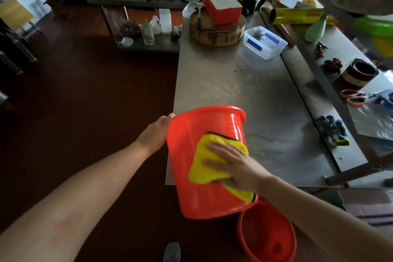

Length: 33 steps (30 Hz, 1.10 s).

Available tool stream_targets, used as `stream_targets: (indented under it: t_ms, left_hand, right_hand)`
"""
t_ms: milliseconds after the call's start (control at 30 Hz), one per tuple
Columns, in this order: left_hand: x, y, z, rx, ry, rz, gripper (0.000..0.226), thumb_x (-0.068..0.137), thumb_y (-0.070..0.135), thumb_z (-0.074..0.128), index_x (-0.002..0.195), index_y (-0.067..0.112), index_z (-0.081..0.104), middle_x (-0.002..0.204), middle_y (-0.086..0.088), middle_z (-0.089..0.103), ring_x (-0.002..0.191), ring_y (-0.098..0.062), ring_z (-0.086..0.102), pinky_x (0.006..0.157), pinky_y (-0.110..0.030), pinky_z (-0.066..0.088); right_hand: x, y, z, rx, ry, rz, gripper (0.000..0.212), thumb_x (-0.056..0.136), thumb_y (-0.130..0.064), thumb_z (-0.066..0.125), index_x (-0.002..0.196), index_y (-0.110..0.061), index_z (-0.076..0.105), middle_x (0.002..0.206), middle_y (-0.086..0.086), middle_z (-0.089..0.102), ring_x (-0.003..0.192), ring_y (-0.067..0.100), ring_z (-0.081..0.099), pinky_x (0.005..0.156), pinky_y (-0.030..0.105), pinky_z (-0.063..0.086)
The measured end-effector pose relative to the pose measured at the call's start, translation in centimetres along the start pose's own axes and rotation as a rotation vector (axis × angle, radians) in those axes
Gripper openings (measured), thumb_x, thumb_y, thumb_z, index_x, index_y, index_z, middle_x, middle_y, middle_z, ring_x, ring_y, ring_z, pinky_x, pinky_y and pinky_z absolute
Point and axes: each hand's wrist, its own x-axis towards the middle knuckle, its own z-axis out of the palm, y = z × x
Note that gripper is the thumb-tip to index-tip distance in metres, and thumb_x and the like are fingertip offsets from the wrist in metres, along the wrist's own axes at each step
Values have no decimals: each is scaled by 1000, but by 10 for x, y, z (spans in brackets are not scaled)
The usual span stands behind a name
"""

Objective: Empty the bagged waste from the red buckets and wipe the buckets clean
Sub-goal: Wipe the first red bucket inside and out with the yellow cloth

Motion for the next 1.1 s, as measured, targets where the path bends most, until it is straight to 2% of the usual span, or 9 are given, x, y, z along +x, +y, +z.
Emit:
stream_targets:
  t_ms: [133, 267, 433, 500, 600, 700, 800, 967, 1100]
  left_hand:
    - [2, -2, 1, -117, 53, -21, 32, 101, 62, 19, 104, 41, 43, 102, 12, 53, 94, -13, 59, 83, -40, 43]
    - [0, -15, 6, 56, 58, 39, 21, 104, 50, 28, 110, 35, 41, 106, 7, 52, 95, -16, 60, 89, -47, 49]
    - [0, -23, 8, 162, 144, 83, 58, 95, 73, 7, 107, 35, 49, 115, 7, 59, 100, -12, 54, 88, -44, 39]
    - [0, -24, 9, 188, 109, 83, 57, 95, 74, 7, 112, 36, 46, 117, 8, 57, 97, -10, 54, 86, -43, 39]
    - [4, -22, -2, 173, -13, 2, 18, 103, 40, 30, 114, 31, 39, 118, -1, 55, 100, -24, 62, 84, -47, 52]
    - [17, 2, -20, 179, -34, 20, 30, 100, 27, 37, 131, 28, 37, 128, -6, 55, 107, -29, 62, 80, -44, 52]
    - [30, 34, -20, 115, 40, 119, 52, 99, 21, 42, 150, 29, 34, 150, -2, 46, 131, -26, 51, 102, -41, 47]
    - [46, 110, -3, 220, 156, 337, 54, 97, 22, 44, 151, 19, 42, 151, -5, 49, 135, -24, 48, 113, -42, 38]
    - [61, 141, 12, 464, 112, 335, 47, 101, 16, 37, 148, 14, 45, 146, -6, 51, 133, -29, 48, 114, -46, 30]
  right_hand:
    - [51, 38, -17, 0, 99, 178, 57, 98, -51, 60, 149, -29, 49, 162, 8, 34, 151, 30, 27, 111, 59, 38]
    - [57, 34, -5, 26, 134, 237, 59, 99, -53, 57, 153, -37, 40, 165, 0, 27, 155, 25, 17, 113, 61, 35]
    - [0, -10, 23, 102, 149, 207, 59, 97, -41, 63, 152, -30, 45, 166, 6, 24, 154, 33, 17, 111, 64, 33]
    - [-29, -26, 29, 114, 147, 214, 57, 97, -40, 61, 151, -31, 45, 166, 7, 24, 154, 35, 18, 110, 65, 35]
    - [-51, -44, 37, 105, 156, 237, 57, 98, -43, 60, 152, -33, 43, 166, 6, 25, 153, 36, 20, 110, 65, 36]
    - [-52, -54, 37, 93, 185, 278, 54, 101, -48, 53, 152, -36, 41, 166, 3, 24, 153, 34, 20, 113, 63, 34]
    - [-45, -60, 42, 50, 148, 262, 57, 100, -50, 51, 154, -39, 37, 167, 1, 22, 154, 32, 17, 114, 63, 33]
    - [-21, -77, 41, 1, 66, 249, 65, 94, -48, 60, 154, -43, 35, 168, -2, 17, 156, 29, 10, 116, 63, 30]
    - [0, -98, 44, -31, 29, 246, 65, 90, -51, 57, 152, -44, 37, 166, 0, 25, 156, 27, 10, 116, 63, 28]
